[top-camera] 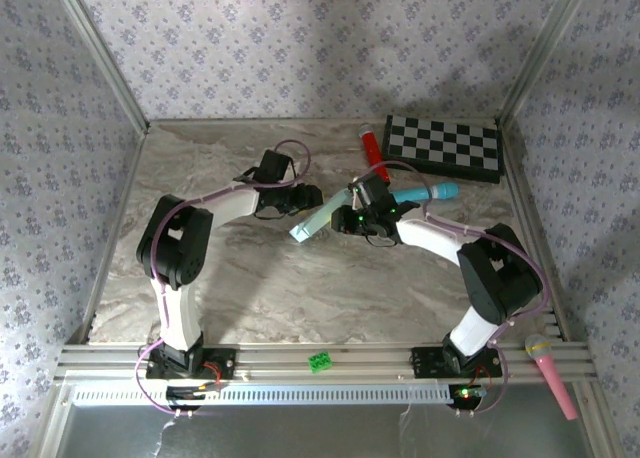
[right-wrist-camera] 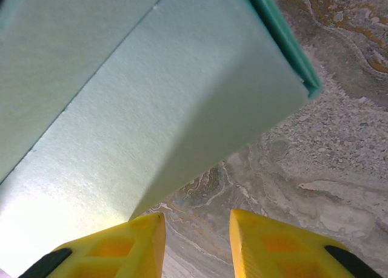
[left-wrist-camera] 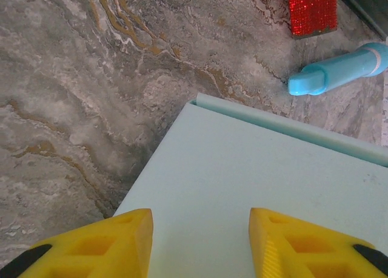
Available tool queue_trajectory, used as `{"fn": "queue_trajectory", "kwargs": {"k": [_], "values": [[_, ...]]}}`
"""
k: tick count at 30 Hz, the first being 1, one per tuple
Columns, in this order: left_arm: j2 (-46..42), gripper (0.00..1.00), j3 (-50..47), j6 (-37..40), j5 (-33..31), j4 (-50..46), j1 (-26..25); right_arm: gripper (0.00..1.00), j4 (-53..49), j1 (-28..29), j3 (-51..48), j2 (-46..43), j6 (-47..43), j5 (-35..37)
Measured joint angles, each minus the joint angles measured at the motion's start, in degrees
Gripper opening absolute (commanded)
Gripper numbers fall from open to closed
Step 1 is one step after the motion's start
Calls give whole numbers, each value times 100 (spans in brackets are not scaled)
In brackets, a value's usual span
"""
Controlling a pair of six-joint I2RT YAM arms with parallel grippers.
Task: Fold the paper box
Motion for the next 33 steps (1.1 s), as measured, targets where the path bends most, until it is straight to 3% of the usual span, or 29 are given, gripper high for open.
{"fn": "queue_trajectory", "kwargs": {"k": [19, 33], "values": [[7, 43, -94, 0, -190, -149, 354, 39, 48, -2, 776, 295, -28, 15], [9, 44, 46, 114, -74, -326, 354, 38, 37, -9, 636, 227, -26, 103]]}}
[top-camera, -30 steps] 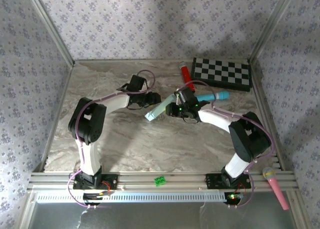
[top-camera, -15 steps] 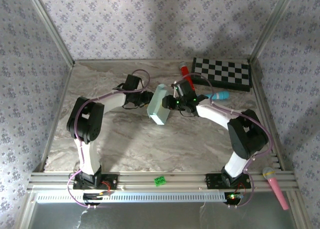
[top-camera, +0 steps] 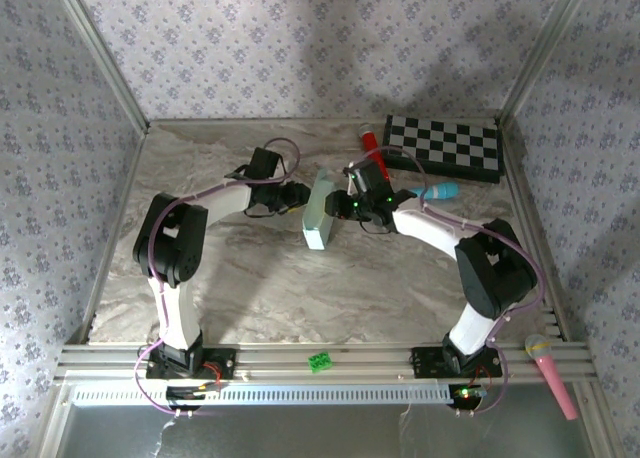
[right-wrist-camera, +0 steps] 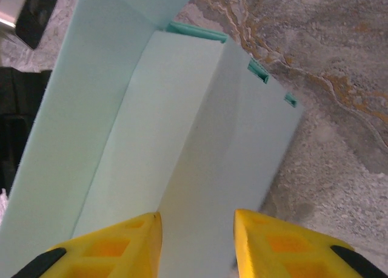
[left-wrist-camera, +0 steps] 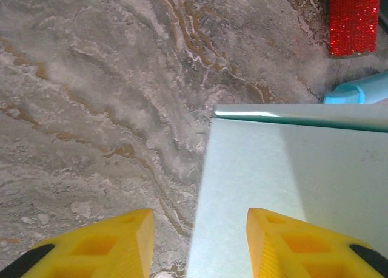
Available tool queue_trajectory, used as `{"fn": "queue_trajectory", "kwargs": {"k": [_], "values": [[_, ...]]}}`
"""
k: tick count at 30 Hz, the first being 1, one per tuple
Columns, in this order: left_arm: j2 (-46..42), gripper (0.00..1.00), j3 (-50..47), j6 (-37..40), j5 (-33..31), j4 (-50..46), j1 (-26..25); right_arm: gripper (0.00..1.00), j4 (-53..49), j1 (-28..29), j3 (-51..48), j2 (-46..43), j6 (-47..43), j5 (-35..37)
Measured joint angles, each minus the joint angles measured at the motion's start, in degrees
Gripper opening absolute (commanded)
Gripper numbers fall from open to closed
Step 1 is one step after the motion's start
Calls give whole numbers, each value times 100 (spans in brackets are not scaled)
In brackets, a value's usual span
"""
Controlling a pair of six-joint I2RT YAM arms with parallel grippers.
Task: Fold the paper box
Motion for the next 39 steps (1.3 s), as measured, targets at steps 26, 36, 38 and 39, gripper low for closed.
{"fn": "queue_trajectory", "kwargs": {"k": [26, 36, 38, 39], "values": [[-1038, 80, 330, 813, -1545, -916, -289, 44, -466, -306, -457, -975, -348, 444], [-872, 94, 1652, 2271, -2938, -1937, -1419, 48, -951, -907, -1071, -1875, -765, 612], [-555, 94, 1971, 2553, -3241, -2232, -1565, 48, -986, -1001, -1202, -2094, -800, 627], [-433, 94, 2070, 2651, -3322, -2354, -1609, 48, -997, -1040, -1250, -2177, -804, 627]]}}
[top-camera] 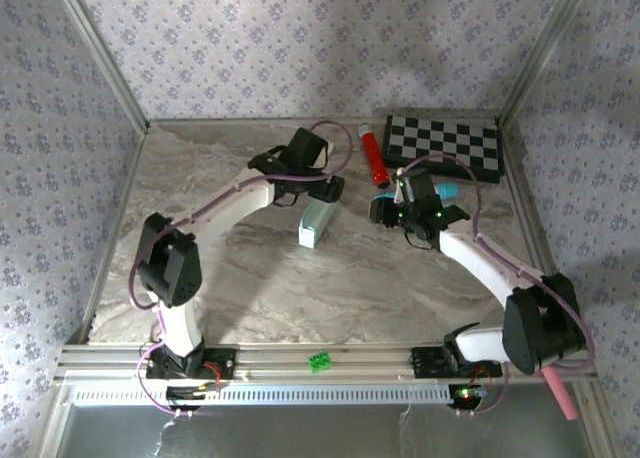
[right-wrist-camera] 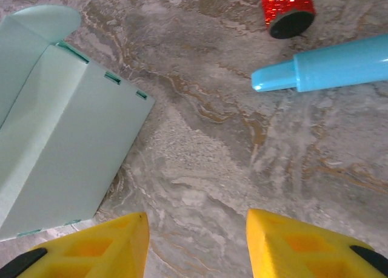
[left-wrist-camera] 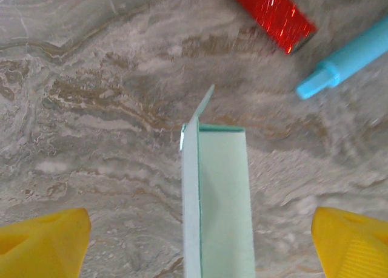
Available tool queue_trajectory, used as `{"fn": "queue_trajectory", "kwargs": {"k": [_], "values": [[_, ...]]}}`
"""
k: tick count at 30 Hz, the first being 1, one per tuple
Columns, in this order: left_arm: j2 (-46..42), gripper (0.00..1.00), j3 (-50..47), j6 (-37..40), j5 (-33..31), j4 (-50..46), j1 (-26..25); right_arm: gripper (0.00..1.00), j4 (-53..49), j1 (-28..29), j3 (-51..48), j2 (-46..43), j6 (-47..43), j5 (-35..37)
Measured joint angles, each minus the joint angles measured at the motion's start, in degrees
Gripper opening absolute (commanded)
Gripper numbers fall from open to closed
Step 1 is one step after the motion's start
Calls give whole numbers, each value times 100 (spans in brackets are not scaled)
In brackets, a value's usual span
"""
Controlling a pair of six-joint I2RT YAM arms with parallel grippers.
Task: Fold the paper box
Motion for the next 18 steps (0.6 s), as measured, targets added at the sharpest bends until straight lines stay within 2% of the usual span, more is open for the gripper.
{"fn": "queue_trajectory", "kwargs": {"k": [3, 9, 14, 18], "values": [[387, 94, 216, 264, -168, -369, -105, 48, -9, -90, -98, -184, -42, 0], [942, 83, 544, 575, -160, -955, -162, 49, -9, -157, -168, -247, -63, 2], [1117, 61, 715, 723, -114, -1250, -181, 49, -7, -168, -181, -247, -63, 0], [1154, 48, 804, 876, -68, -1351, -181, 49, -7, -173, -186, -247, -61, 0]]}}
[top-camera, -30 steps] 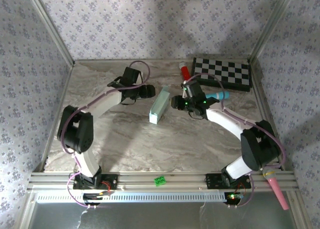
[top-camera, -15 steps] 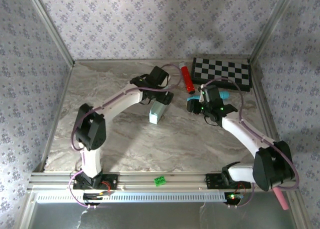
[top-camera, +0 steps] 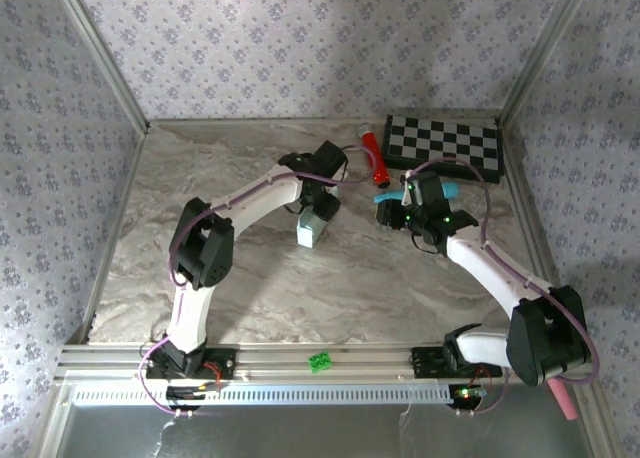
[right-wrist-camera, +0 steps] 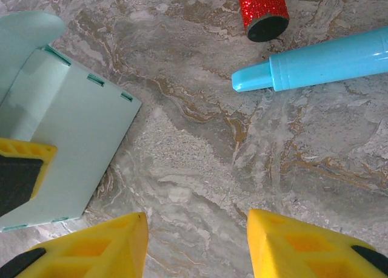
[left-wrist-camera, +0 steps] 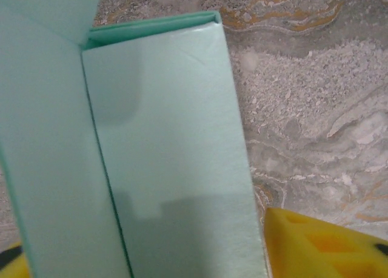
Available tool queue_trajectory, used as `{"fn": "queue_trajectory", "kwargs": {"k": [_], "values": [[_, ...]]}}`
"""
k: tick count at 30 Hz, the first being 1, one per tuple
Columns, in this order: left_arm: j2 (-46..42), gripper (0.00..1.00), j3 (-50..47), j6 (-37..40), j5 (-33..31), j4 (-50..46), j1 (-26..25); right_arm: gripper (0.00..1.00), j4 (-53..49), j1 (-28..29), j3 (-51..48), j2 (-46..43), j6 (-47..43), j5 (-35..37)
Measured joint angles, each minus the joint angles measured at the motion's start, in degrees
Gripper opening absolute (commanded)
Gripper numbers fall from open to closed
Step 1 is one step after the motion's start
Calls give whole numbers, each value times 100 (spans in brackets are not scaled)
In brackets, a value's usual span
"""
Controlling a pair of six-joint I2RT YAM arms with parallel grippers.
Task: Fold the paper box
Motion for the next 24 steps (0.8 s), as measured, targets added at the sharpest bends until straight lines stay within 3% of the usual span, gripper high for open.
{"fn": "queue_trajectory", "kwargs": {"k": [3, 9, 17, 24], "values": [[2, 42, 39, 181, 59, -61, 4, 49, -2, -4, -15, 0, -2, 0], [4, 41, 103, 874, 275, -177, 35, 48, -28, -20, -33, -7, 0, 7], [-188, 44, -214, 2426, 1725, -11, 522, 49, -50, -37, -33, -57, 0, 46], [-782, 45, -909, 4094, 2332, 70, 610, 49, -72, -48, -33, -59, 0, 72]]}}
